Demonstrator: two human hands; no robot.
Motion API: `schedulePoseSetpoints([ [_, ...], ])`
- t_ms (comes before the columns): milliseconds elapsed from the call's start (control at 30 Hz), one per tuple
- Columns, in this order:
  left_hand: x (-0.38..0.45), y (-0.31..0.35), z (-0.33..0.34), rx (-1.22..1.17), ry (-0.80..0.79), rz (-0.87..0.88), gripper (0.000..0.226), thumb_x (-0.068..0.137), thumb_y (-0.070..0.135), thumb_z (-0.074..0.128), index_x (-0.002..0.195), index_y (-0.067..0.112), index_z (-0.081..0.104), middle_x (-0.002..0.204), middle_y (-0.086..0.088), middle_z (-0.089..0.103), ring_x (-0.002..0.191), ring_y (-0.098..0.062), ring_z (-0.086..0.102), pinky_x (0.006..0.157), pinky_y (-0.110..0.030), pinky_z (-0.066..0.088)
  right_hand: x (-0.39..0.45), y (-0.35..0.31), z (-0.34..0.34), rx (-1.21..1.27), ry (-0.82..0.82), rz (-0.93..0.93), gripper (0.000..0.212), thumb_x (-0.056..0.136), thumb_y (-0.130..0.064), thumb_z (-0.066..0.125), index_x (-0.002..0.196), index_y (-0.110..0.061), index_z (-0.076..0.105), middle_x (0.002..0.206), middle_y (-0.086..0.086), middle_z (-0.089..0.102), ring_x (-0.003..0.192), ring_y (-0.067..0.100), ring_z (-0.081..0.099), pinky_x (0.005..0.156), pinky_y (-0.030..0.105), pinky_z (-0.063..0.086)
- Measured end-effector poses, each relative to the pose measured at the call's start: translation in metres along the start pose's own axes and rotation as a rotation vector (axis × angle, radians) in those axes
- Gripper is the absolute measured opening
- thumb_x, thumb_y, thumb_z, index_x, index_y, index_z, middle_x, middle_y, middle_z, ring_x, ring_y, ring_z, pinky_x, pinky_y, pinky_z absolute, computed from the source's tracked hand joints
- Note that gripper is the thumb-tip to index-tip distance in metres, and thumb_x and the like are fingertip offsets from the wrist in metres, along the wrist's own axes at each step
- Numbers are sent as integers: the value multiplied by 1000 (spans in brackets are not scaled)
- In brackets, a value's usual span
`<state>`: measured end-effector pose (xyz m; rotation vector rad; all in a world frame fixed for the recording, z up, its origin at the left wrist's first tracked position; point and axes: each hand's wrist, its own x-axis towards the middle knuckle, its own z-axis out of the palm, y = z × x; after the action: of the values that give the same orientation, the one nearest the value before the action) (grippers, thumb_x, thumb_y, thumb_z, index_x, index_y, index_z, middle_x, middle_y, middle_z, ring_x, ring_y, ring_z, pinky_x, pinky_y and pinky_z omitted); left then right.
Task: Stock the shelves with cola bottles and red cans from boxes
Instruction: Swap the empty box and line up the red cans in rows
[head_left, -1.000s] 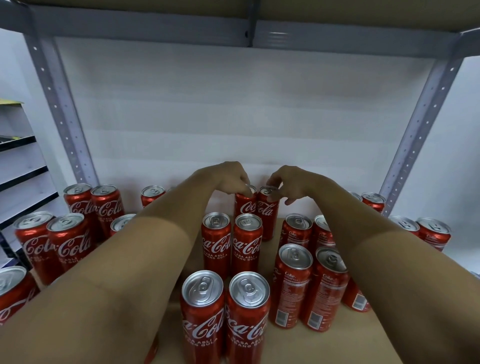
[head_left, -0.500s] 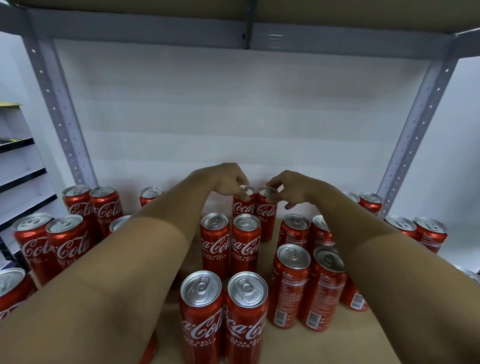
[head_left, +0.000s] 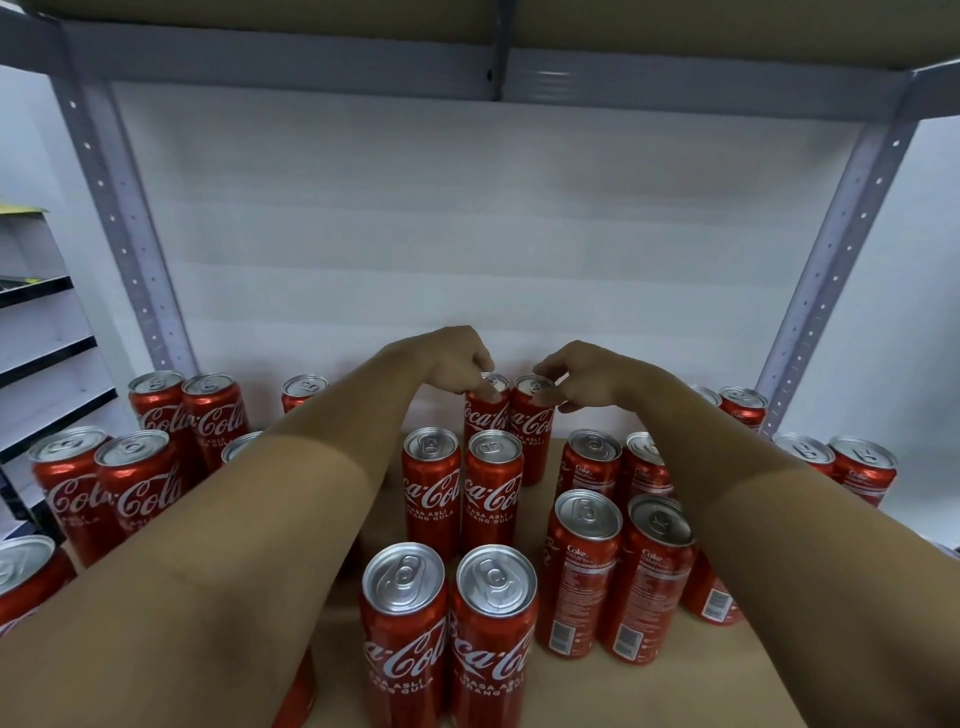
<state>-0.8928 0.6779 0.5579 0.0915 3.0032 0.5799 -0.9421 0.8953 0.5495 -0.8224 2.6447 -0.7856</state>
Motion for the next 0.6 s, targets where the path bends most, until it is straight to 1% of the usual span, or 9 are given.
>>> schedulePoseSetpoints([
  [67, 0, -1, 2, -59, 0, -20, 74, 75, 49, 88, 136, 14, 65, 125, 1, 70, 98, -19, 73, 95, -41, 59, 1, -1, 1, 17, 19, 26, 72, 87, -26, 80, 147, -4, 47, 138, 12, 59, 108, 26, 67, 88, 35, 60],
  [100, 0, -2, 3, -66, 7, -19, 72, 74, 50, 89, 133, 15, 67, 125, 1, 70, 99, -21, 73, 94, -42, 60, 0, -3, 2, -10, 37, 29, 71, 85, -30, 81, 144, -4, 50, 132, 13, 62, 103, 26, 69, 84, 34, 61],
  [200, 2, -2, 8, -54, 47, -1, 57, 73, 47, 90, 118, 15, 74, 112, -2, 75, 93, -22, 74, 90, -44, 62, 1, -4, 4, -122, 83, 15, 47, 83, -37, 82, 114, -5, 70, 98, 10, 75, 82, 25, 76, 73, 29, 62],
  [233, 2, -3, 9, -44, 56, 5, 57, 75, 46, 89, 121, 15, 74, 114, -2, 75, 97, -22, 73, 91, -43, 60, 1, -3, 4, -110, 75, 9, 41, 84, -35, 82, 110, -5, 71, 96, 10, 75, 82, 24, 76, 74, 30, 62],
  [333, 3, -6, 10, 9, 62, 18, 68, 79, 46, 86, 137, 18, 65, 137, -3, 66, 121, -22, 62, 98, -37, 49, 0, 0, 2, -47, 18, -20, 34, 89, -23, 77, 119, -7, 71, 113, 10, 73, 98, 25, 72, 86, 40, 62],
  [400, 2, -9, 9, 1, 60, 26, 73, 80, 45, 85, 143, 17, 60, 144, -4, 61, 127, -22, 59, 101, -36, 47, -4, -1, 2, 0, -22, -21, 35, 93, -17, 72, 126, -9, 68, 122, 8, 69, 107, 25, 67, 92, 42, 60],
  [467, 2, -11, 10, -15, 63, 32, 78, 80, 47, 85, 145, 16, 57, 147, -3, 59, 130, -23, 57, 105, -38, 47, -6, -3, 3, 44, -37, 1, 46, 95, -16, 70, 139, -9, 58, 134, 7, 62, 113, 25, 63, 94, 41, 59],
  [533, 3, -11, 13, -3, 61, 38, 78, 78, 48, 86, 143, 16, 59, 145, -1, 60, 132, -23, 56, 105, -39, 46, -4, -6, 6, 57, -7, 35, 62, 91, -18, 76, 146, -8, 49, 138, 9, 56, 111, 27, 64, 90, 40, 60],
  [600, 7, -12, 15, 22, 72, 47, 70, 76, 47, 88, 136, 17, 66, 137, -1, 66, 127, -23, 59, 97, -36, 47, -1, -7, 7, 17, 29, 37, 55, 87, -19, 79, 136, -4, 58, 130, 13, 63, 101, 28, 69, 83, 39, 63],
])
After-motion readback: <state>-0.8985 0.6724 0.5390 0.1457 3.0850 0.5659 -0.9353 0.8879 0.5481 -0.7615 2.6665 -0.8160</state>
